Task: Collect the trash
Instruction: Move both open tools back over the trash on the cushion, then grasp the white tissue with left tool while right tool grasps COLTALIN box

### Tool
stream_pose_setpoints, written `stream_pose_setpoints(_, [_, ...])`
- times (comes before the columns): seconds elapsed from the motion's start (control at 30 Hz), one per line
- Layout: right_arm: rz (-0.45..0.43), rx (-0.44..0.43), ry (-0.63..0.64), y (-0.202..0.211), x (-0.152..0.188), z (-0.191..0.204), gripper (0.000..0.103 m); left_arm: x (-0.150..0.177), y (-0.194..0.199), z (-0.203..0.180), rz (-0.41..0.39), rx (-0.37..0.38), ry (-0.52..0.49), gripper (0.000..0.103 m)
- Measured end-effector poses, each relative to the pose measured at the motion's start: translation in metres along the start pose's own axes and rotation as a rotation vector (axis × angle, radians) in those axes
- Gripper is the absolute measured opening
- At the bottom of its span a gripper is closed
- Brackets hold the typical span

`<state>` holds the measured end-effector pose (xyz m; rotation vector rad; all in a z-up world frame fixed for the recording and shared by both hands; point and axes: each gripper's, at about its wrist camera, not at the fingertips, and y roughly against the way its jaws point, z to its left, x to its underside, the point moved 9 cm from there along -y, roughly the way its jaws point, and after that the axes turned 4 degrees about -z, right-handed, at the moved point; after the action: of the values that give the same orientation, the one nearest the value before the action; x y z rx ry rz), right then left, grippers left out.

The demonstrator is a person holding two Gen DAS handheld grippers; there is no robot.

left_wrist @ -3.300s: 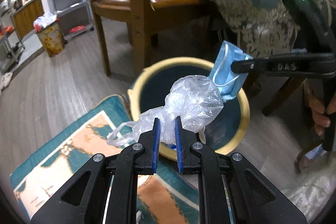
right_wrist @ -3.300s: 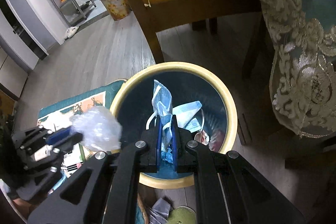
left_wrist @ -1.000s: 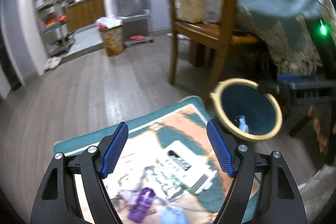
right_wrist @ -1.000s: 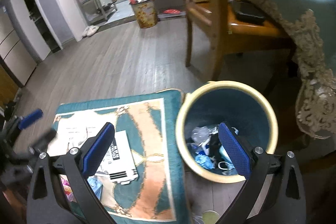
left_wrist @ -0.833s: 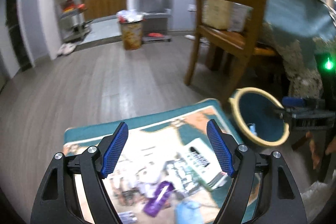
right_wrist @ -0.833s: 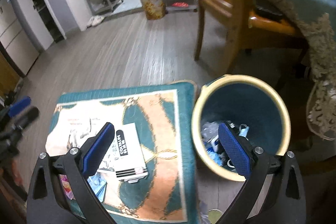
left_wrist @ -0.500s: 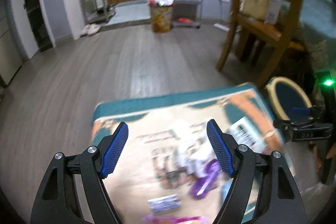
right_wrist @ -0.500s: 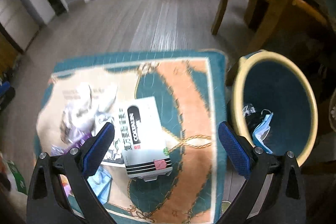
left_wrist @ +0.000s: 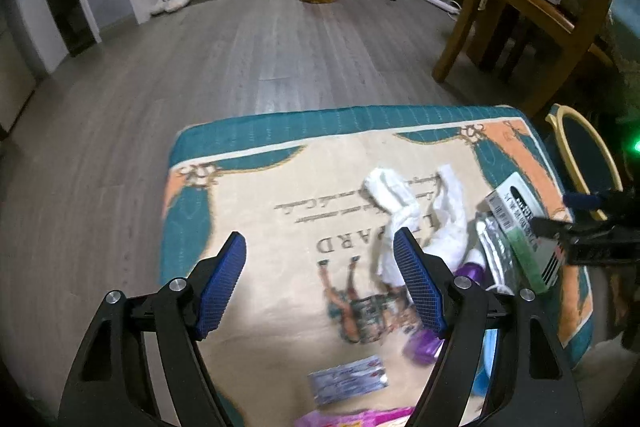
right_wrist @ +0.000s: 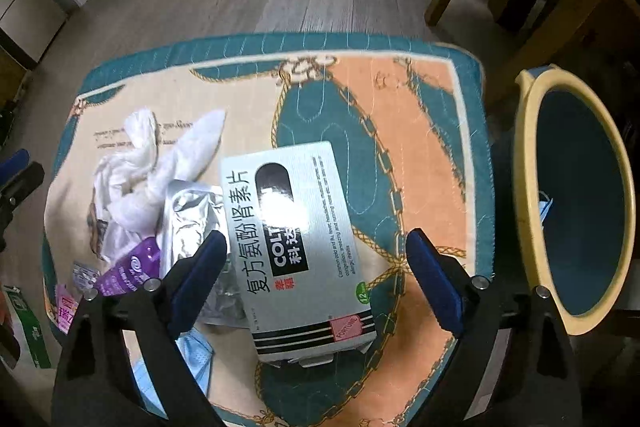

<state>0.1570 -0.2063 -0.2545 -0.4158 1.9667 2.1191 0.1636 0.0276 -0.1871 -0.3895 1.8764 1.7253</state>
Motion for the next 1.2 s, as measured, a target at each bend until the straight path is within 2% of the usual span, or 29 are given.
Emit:
stream_pose_setpoints(0.2, [0.070,-0.028,0.000,-0.017,0.013,-0.001,0.086,0.004,-0.026,-0.025,0.045,0.034,-0.036,0.074])
stream_pose_setpoints(0.27, [0.079,-0.030,0.004,-0.019,0.014,-0.002,0.076,0.007,-0.036,-0.031,0.067,0.039,-0.056,0.070])
stream_pose_setpoints(0.33, [0.089,-0.045,0.001,-0.022,0.017,-0.004,0.071,0.010,-0.043,-0.038,0.089,0.056,-0.058,0.064])
stream_pose_setpoints(0.47, [0.073,-0.045,0.037,-0.018,0.018,-0.005,0.071,0.012,-0.054,-0.051,0.120,0.078,-0.080,0.055])
stream_pose_setpoints(0.57, [0.052,-0.050,0.042,-0.012,0.014,-0.007,0.070,0.016,-0.062,-0.059,0.150,0.075,-0.104,0.041])
stream_pose_setpoints(0.63, [0.036,-0.056,0.039,-0.006,0.011,-0.009,0.070,0.017,-0.065,-0.061,0.164,0.070,-0.108,0.019])
stream_pose_setpoints(0.7, [0.026,-0.058,0.042,-0.001,0.010,-0.013,0.070,0.015,-0.066,-0.062,0.168,0.067,-0.111,0.011])
stream_pose_setpoints(0.83, [-0.001,-0.073,0.031,0.010,0.003,-0.015,0.070,0.004,-0.057,-0.064,0.124,0.047,-0.120,0.009])
stream_pose_setpoints(0.97, [-0.048,-0.082,0.025,0.034,-0.006,-0.022,0.070,-0.014,-0.040,-0.066,0.043,0.026,-0.115,0.009])
stream_pose_setpoints(1.2, [-0.176,-0.096,-0.017,0.087,-0.019,-0.042,0.070,-0.044,-0.007,-0.083,-0.069,0.036,-0.099,0.009])
